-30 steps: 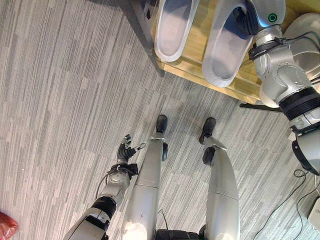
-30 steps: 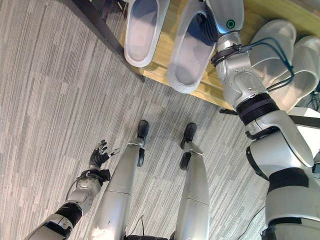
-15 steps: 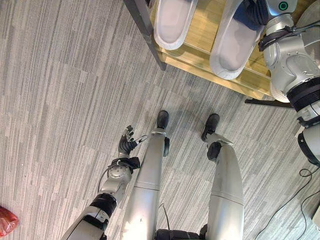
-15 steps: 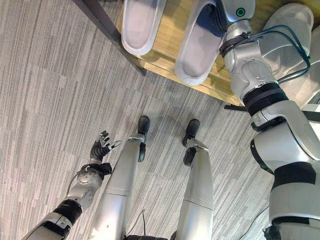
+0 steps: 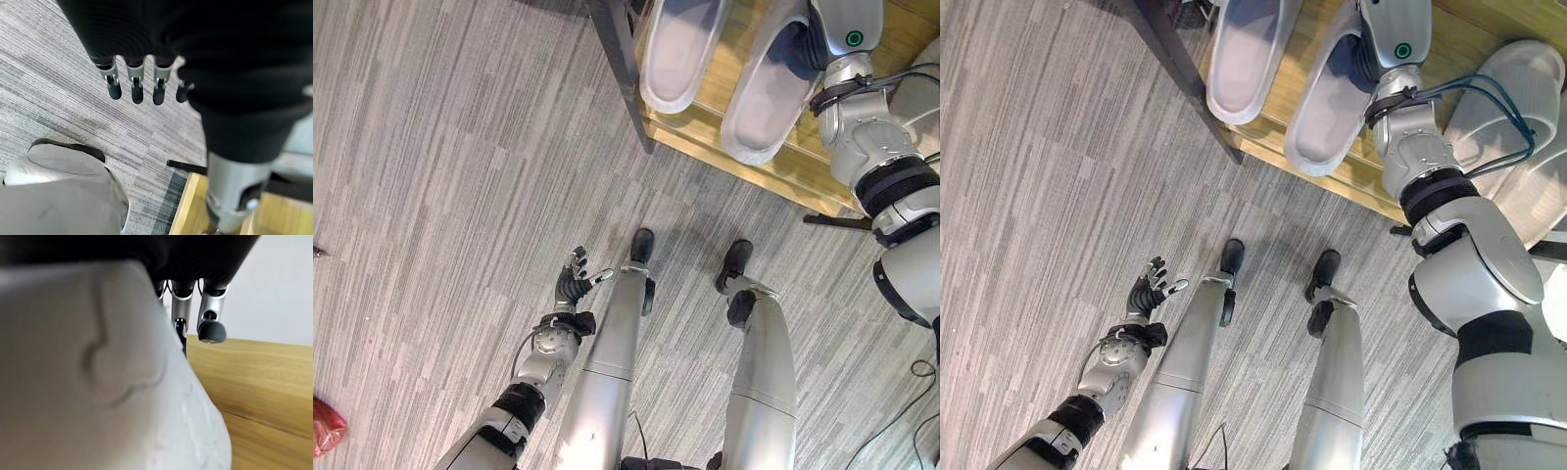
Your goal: Arrange the slippers neatly on the shoe rack.
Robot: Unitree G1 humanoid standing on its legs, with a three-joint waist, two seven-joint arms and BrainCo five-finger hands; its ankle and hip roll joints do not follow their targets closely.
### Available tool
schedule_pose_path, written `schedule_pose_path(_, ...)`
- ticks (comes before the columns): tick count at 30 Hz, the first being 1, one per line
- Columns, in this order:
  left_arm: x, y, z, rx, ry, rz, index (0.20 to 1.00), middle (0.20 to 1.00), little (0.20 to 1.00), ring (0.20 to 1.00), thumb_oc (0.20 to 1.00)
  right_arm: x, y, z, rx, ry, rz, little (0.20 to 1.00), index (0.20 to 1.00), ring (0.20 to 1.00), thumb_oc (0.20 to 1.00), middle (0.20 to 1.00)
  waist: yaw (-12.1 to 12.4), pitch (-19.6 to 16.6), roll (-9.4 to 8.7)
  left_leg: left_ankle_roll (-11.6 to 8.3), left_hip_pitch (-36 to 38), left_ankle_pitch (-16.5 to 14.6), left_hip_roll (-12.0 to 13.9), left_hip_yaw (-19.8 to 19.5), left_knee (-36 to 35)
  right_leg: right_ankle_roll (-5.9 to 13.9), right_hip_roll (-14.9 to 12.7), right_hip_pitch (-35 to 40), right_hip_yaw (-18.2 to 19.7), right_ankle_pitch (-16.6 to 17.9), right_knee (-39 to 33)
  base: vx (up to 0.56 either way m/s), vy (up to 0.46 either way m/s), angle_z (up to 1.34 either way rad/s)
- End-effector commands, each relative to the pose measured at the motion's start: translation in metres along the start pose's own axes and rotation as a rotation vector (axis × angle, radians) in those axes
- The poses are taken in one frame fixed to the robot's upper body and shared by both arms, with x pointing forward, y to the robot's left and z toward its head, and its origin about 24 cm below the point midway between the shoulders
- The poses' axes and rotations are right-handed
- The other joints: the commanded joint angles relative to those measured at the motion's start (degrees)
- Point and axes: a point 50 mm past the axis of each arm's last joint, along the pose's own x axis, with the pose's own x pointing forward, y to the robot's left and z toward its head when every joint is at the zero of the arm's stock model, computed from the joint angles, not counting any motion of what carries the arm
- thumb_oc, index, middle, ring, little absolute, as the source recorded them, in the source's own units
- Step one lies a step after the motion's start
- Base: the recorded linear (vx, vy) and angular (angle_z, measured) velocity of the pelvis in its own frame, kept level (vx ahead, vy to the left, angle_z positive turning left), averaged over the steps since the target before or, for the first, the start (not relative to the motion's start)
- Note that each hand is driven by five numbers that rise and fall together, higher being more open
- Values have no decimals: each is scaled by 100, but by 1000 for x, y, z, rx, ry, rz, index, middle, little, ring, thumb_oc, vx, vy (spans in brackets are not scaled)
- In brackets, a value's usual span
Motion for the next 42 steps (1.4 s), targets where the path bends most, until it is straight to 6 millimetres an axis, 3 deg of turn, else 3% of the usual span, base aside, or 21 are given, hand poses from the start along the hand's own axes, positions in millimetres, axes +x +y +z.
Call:
schedule_pose_path(1,-14,3,-18,-15,34,23,1000,1000,1000,1000,1000,-16,21,-11,-143,-13,127,1000,1000,1000,1000,1000,86,-188,200,-35,-257,-79,-27,-395,-156,179,-6,72,137,-772,171,10,19,5)
schedule_pose_path(8,-12,0,-16,-7,25,31,1000,1000,1000,1000,1000,-21,20,-10,20,83,42,1000,1000,1000,1000,1000,39,-197,183,-31,-182,-70,-41,-374,-188,171,-4,131,131,-764,145,6,14,4)
schedule_pose_path(11,-12,-2,-18,4,26,34,1000,1000,1000,1000,1000,-19,4,5,275,144,-122,1000,1000,1000,1000,1000,-13,-245,187,-5,-44,-102,-28,-368,-251,175,15,264,118,-789,64,0,0,0)
schedule_pose_path(18,-13,-2,-23,16,45,43,1000,1000,1000,1000,1000,-18,-18,20,477,165,-265,1000,1000,1000,1000,1000,-96,-339,151,19,325,-130,18,-351,-480,188,32,616,95,-788,-153,0,0,0)
schedule_pose_path(23,-13,-1,-28,26,75,63,1000,1000,1000,1000,1000,-27,-22,32,652,218,-315,1000,1000,1000,1000,1000,-170,-333,112,23,648,-95,45,-350,-737,225,23,964,54,-732,-438,0,3,-2)
schedule_pose_path(25,-14,-2,-33,40,98,72,1000,1000,1000,1000,1000,-40,-16,44,833,291,-308,1000,1000,1000,1000,1000,-224,-300,106,26,839,-63,59,-332,-898,237,43,1179,28,-705,-593,5,21,-7)
schedule_pose_path(35,-17,5,-39,46,130,106,1000,1000,1000,1000,1000,-62,10,55,962,360,-162,1000,1000,1000,1000,1000,-273,-205,85,22,964,-72,59,-337,-881,231,60,1377,40,-689,-682,-1,5,-3)
schedule_pose_path(37,-18,4,-41,45,140,112,1000,1000,1000,1000,1000,-70,14,58,1038,406,-150,1000,1000,1000,1000,1000,-295,-177,88,23,956,-69,59,-335,-874,237,58,1380,32,-677,-691,1,15,0)
schedule_pose_path(40,-20,4,-46,50,163,113,1000,1000,1000,1000,1000,-87,29,71,1295,564,-82,1000,1000,1000,1000,1000,-297,-133,110,32,977,-53,71,-321,-901,239,63,1406,23,-655,-733,0,0,0)
schedule_pose_path(42,-20,3,-47,57,170,110,1000,1000,1000,1000,1000,-91,34,74,1327,598,-61,1000,1000,1000,1000,1000,-298,-123,108,33,987,-52,75,-310,-913,238,64,1418,22,-648,-756,0,0,0)
